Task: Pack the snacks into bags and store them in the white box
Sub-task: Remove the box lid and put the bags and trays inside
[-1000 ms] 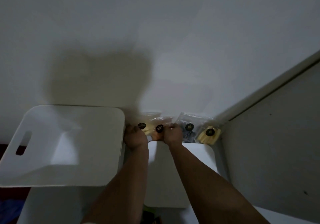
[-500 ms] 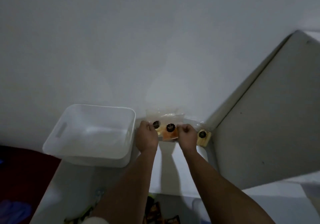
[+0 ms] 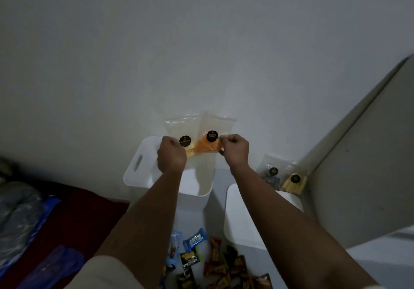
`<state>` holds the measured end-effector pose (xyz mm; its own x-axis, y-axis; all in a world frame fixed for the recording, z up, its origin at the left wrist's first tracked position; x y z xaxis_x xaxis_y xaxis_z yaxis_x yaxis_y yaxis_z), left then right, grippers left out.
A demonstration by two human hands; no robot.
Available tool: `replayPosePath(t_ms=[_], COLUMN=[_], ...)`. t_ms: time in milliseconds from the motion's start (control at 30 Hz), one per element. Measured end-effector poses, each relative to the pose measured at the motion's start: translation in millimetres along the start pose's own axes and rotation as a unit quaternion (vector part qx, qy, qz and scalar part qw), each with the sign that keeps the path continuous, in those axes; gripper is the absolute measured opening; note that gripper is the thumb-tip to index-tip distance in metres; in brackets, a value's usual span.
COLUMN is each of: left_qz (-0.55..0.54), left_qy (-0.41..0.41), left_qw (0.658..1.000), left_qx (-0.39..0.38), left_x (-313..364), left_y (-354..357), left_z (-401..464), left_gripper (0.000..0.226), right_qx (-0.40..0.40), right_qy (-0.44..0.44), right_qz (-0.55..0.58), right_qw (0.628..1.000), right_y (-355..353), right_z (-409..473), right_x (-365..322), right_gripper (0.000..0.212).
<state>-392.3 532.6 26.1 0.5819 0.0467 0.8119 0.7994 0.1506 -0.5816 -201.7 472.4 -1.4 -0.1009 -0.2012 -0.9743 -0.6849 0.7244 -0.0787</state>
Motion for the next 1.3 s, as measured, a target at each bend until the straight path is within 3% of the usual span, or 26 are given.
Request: replayPosePath(t_ms=[233, 600, 733, 833, 967, 1133, 1233, 1300], left_qz=[0.018, 0.054, 0.041, 0.036, 0.038, 0.075, 0.053, 0.043], left_qy=[-0.059, -0.101, -0.119, -0.112, -0.129, -0.122, -0.116, -0.094], left_qw=[0.998, 0.98, 0.979, 0.975, 0.967, 0.966, 0.973, 0.973], left_qx=[-0.027, -0.161, -0.163, -0.19, -0.216, -0.215, -0.195, -0.205], left_x=[-80.7, -181.8, -203.1, -209.3, -202.2, -183.8, -159.4, -137.1], left_y=[-3.1, 64.7, 74.6, 79.4, 71.5, 49.5, 35.9, 35.1], left_z=[55.0, 140.4, 154.5, 160.1, 163.2, 150.2, 129.3, 113.7], left_gripper=[0.028, 0.021, 0.016, 0.03, 0.053, 0.058, 0.049, 0.041], right_qx=[-0.006, 0.022, 0.014, 0.009, 0.0, -0.032, -0.066, -0.085], right_qy=[0.071, 0.168, 0.196, 0.203, 0.185, 0.158, 0.094, 0.034], right_qz=[-0.067, -0.163, -0.151, -0.167, -0.187, -0.232, -0.259, -0.268], right_qw=[0.995, 0.972, 0.969, 0.965, 0.965, 0.959, 0.959, 0.959], right_y=[78.1, 157.6, 172.1, 181.6, 184.9, 163.5, 148.0, 134.2], right_z=[17.6, 44.0, 68.9, 80.4, 61.1, 37.1, 20.0, 8.6], right_x=[59.1, 137.7, 187.5, 213.6, 180.3, 136.0, 106.2, 88.4], right_gripper=[0.018, 0.004, 0.014, 0.015, 0.012, 0.036, 0.02, 0.024])
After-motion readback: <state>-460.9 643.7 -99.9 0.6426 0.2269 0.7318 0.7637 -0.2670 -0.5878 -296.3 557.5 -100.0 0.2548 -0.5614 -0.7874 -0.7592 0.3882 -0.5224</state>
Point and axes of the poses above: each hand's wrist, its own z-axis towards the middle knuckle, its own y-axis out of the palm, x = y × z, the point moved 3 cm from there along z, towards the middle knuckle, and after that the axes turned 4 degrees about y, right-handed, at the moved point
